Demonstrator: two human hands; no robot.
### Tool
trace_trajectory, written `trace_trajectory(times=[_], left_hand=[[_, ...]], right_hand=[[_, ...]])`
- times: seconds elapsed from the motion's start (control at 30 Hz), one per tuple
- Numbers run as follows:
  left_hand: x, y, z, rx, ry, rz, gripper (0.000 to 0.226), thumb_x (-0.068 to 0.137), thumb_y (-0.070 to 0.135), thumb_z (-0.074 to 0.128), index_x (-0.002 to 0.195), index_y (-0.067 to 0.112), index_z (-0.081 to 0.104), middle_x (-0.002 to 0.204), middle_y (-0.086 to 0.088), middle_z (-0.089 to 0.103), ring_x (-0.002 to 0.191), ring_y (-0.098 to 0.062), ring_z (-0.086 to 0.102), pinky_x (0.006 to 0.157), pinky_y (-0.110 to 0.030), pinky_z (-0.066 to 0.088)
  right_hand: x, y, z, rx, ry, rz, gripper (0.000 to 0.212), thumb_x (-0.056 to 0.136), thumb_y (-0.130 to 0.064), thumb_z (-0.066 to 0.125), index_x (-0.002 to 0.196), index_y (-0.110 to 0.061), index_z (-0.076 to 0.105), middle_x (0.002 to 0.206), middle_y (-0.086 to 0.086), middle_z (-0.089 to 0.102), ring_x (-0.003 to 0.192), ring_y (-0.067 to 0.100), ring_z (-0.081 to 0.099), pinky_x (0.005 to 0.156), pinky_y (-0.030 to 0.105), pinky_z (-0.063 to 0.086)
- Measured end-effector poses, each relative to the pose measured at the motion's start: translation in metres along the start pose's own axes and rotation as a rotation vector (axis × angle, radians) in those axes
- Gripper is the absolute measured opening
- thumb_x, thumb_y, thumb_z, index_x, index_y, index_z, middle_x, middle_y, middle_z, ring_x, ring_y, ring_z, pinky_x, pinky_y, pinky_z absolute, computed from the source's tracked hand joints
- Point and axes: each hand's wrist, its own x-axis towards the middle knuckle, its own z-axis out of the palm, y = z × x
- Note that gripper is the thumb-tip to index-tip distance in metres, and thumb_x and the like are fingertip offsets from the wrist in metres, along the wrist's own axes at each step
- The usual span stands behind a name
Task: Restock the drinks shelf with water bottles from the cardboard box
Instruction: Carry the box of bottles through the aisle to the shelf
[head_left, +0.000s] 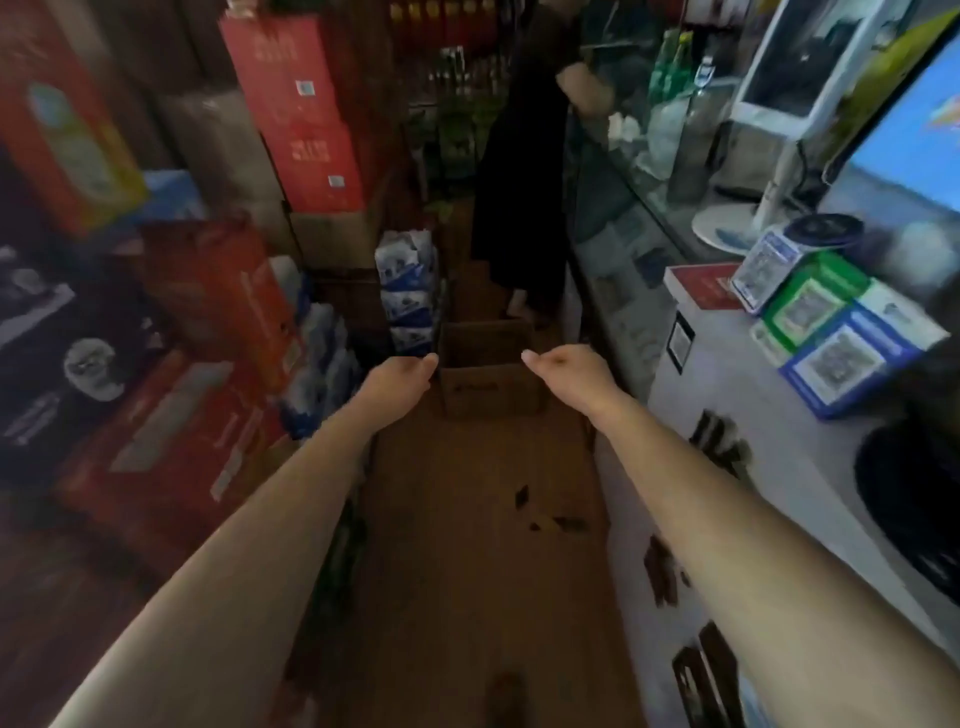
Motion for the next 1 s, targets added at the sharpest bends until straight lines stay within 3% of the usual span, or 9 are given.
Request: trace_trajectory(times=[0.07,0.2,0.3,0.4,0.5,0.57,0.67,0.83,1.0], left_hand=[[0.055,0.014,-0.013,0.027,-0.01,0.017,0.039,0.099,0.051,0.032,0.088,0.022,0.058,0.11,-0.013,0.063,0.106,-0.031,0.059,0.1,-0.044,0.044],[0.158,0.036,-0.034,0.055,-0.042,0.015,0.049,0.099,0.051,0.032,0.108,0.013,0.061,0.117,-0.011,0.063,0.107,-0.029,0.058,0.101,-0.043,0.044],[0.233,0.04,-0.041,0.078,-0.073,0.01,0.049,0.099,0.052,0.031,0.11,0.015,0.061,0.114,-0.009,0.063,0.105,-0.027,0.059,0.098,-0.04,0.045],[0.309,0.039,-0.04,0.051,-0.087,-0.028,0.042,0.1,0.049,0.031,0.093,0.021,0.061,0.105,-0.007,0.063,0.102,-0.026,0.06,0.096,-0.038,0.045],[0.389,0.036,-0.038,0.014,-0.071,-0.061,0.048,0.1,0.048,0.032,0.112,0.013,0.062,0.104,-0.005,0.065,0.099,-0.022,0.06,0.09,-0.034,0.046],[0.44,0.038,-0.037,0.024,-0.068,-0.091,0.049,0.099,0.049,0.032,0.112,0.012,0.062,0.104,-0.006,0.065,0.09,-0.018,0.059,0.081,-0.029,0.044],[0.514,0.045,-0.038,0.034,-0.071,-0.126,0.053,0.099,0.052,0.031,0.119,0.011,0.059,0.111,-0.007,0.064,0.094,-0.02,0.06,0.081,-0.03,0.044],[0.631,0.051,-0.037,0.07,-0.109,-0.171,0.049,0.1,0.05,0.028,0.116,0.013,0.057,0.114,-0.008,0.06,0.105,-0.024,0.056,0.085,-0.033,0.04],[0.735,0.04,-0.021,0.056,-0.147,-0.185,0.05,0.102,0.042,0.027,0.122,0.007,0.056,0.129,-0.015,0.056,0.12,-0.03,0.051,0.094,-0.033,0.038]], right_hand=[[0.054,-0.007,-0.004,0.011,0.016,0.02,0.059,0.095,-0.047,0.051,0.111,0.008,0.063,0.109,0.022,0.067,0.106,0.034,0.06,0.086,0.033,0.047],[0.158,-0.015,-0.012,-0.006,0.044,0.046,0.058,0.094,-0.047,0.051,0.11,0.007,0.064,0.112,0.025,0.065,0.103,0.04,0.059,0.091,0.044,0.048],[0.235,-0.007,-0.009,-0.044,0.022,0.065,0.056,0.095,-0.047,0.049,0.091,0.005,0.068,0.093,0.023,0.067,0.097,0.039,0.061,0.073,0.036,0.046],[0.314,0.005,0.001,-0.056,0.005,0.096,0.055,0.095,-0.045,0.05,0.108,0.006,0.066,0.108,0.023,0.067,0.101,0.038,0.061,0.083,0.037,0.048],[0.398,0.015,0.012,-0.068,-0.01,0.143,0.054,0.095,-0.046,0.05,0.109,0.003,0.066,0.108,0.021,0.067,0.097,0.033,0.062,0.083,0.036,0.047],[0.454,0.022,0.018,-0.042,-0.025,0.175,0.052,0.094,-0.046,0.051,0.105,0.003,0.066,0.104,0.018,0.068,0.097,0.032,0.062,0.085,0.039,0.049],[0.536,0.033,0.023,-0.036,-0.057,0.207,0.036,0.094,-0.049,0.05,0.095,-0.015,0.063,0.091,0.001,0.064,0.098,0.023,0.062,0.085,0.037,0.051],[0.658,0.05,0.035,-0.004,-0.071,0.28,0.045,0.095,-0.05,0.047,0.122,-0.016,0.057,0.113,0.003,0.063,0.094,0.016,0.056,0.075,0.029,0.043],[0.756,0.089,0.062,0.012,-0.043,0.408,0.057,0.094,-0.053,0.046,0.135,-0.013,0.048,0.126,0.006,0.059,0.113,0.023,0.056,0.078,0.027,0.039]])
